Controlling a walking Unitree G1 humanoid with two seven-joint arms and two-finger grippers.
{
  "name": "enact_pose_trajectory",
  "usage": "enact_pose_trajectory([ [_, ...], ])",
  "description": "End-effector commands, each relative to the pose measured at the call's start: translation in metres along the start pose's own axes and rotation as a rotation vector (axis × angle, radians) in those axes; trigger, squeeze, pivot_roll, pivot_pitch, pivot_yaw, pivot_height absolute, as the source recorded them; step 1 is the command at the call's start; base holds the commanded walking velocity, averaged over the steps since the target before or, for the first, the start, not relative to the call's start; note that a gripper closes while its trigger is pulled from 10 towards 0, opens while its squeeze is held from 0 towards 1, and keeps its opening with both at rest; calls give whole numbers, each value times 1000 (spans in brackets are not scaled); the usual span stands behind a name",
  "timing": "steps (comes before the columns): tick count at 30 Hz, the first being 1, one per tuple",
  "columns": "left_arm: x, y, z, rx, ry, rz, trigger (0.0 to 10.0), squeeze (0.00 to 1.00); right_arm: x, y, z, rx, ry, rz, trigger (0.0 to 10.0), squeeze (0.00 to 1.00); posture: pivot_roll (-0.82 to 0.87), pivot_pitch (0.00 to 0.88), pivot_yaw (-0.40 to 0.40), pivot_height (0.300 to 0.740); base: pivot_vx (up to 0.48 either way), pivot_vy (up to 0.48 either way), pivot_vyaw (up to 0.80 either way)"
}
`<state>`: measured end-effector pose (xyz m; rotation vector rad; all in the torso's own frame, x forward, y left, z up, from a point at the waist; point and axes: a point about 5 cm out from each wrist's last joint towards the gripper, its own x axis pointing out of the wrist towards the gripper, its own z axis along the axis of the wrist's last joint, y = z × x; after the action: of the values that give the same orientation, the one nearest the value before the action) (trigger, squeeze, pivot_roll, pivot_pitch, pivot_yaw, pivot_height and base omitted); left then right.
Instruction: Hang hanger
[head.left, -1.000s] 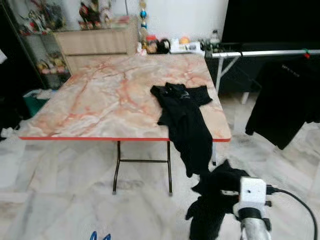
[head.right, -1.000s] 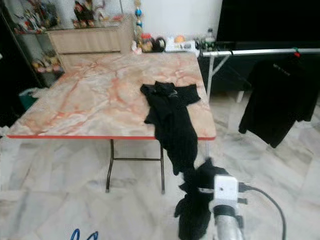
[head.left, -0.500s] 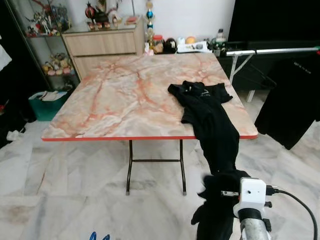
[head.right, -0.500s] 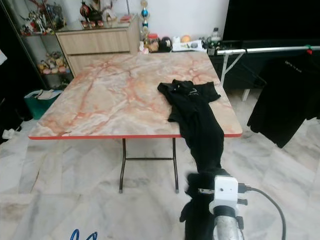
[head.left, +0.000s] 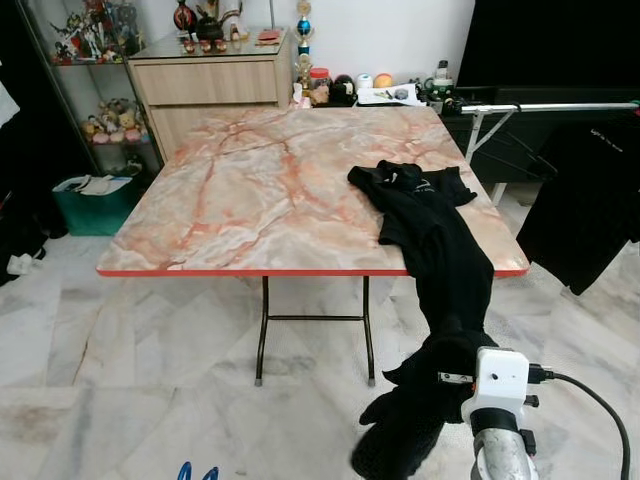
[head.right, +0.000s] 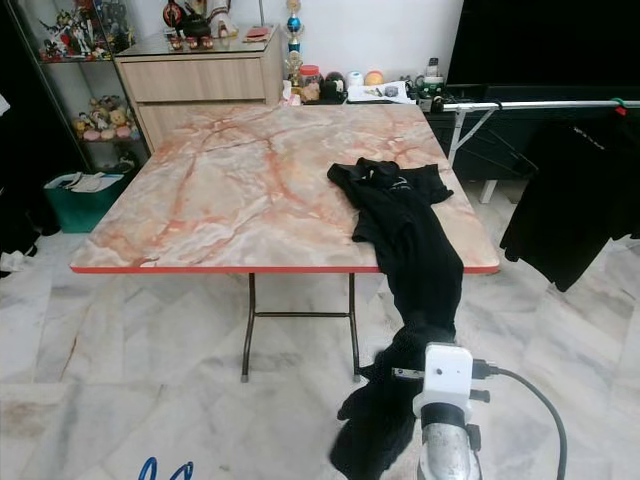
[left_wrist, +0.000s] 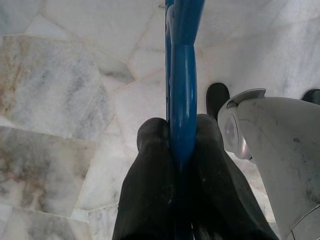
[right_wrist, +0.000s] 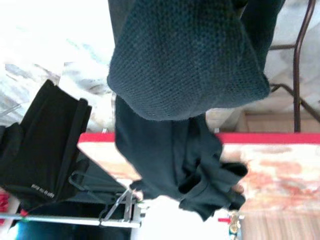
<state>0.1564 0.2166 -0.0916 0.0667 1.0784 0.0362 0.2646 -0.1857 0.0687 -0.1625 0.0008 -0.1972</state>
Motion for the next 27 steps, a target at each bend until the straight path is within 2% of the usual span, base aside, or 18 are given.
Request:
enact_pose_trajectory([
  [1,-1,2,-2,30,9,12,10000,0,8,0,20,5,-85,-15,10000,0,48,0,59,740,0,0,0],
  [7,-1,2,-3,17,5,9,10000,0,16,0,45,26,-168,-30,10000,0,51,0,59,740,0,0,0],
  [13,-1,3,-4,19,8,9,10000,0,19,3,59,11,-218,-18,10000,0,46,0,61,740,0,0,0],
  [20,-1,4,-5,25,11,7,10000,0,18,3,59,0,-221,-13,10000,0,43,0,63,740,0,0,0],
  [27,-1,5,-6,36,12,8,10000,0,15,2,56,-7,-205,-23,10000,0,47,0,74,740,0,0,752],
])
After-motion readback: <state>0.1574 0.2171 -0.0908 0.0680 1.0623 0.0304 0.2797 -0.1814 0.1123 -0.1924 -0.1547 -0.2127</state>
